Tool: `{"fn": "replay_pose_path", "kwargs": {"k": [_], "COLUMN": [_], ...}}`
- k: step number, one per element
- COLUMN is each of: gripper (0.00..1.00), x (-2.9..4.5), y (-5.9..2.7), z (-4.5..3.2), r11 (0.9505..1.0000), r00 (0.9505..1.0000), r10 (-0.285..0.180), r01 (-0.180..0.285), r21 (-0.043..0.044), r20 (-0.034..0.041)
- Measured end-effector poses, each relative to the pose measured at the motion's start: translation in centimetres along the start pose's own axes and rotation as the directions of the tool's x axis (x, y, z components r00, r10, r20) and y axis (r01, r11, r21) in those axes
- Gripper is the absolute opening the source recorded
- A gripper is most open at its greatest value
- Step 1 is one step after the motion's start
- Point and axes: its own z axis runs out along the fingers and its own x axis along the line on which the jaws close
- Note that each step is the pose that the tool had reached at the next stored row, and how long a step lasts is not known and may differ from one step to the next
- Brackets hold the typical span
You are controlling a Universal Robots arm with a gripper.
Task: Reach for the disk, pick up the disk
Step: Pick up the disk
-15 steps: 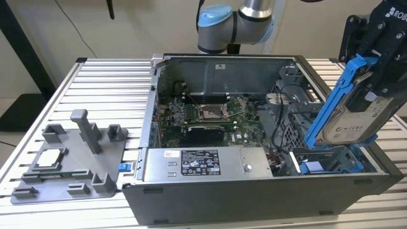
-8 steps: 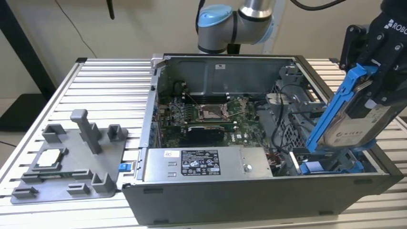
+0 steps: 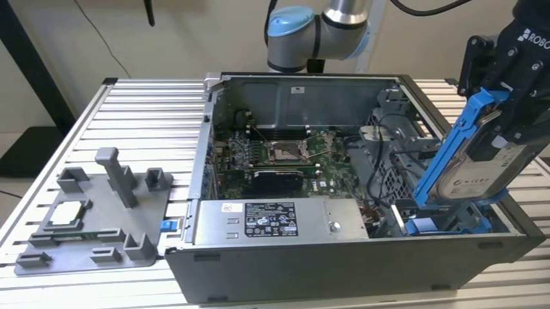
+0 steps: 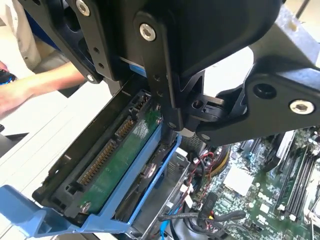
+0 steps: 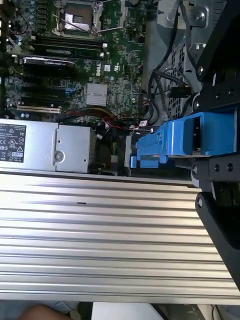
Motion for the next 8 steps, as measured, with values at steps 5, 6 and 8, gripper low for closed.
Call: {"fn": "replay_pose_path", "kwargs": {"k": [5,6,8], "gripper": [0.0,0.0,0.0], "x": [0.01,0.05,0.15], "y": [0.0,0.0,0.05], "z": [0.02,0.04,0.06], "r11": [1.0,1.0,1.0], "r00": [1.0,1.0,1.0], "r10": [0.0,0.0,0.0], "r01": [0.0,0.0,0.0], "r21": [0.0,0.0,0.0], "r20": [0.0002,0.0005,0.0]}}
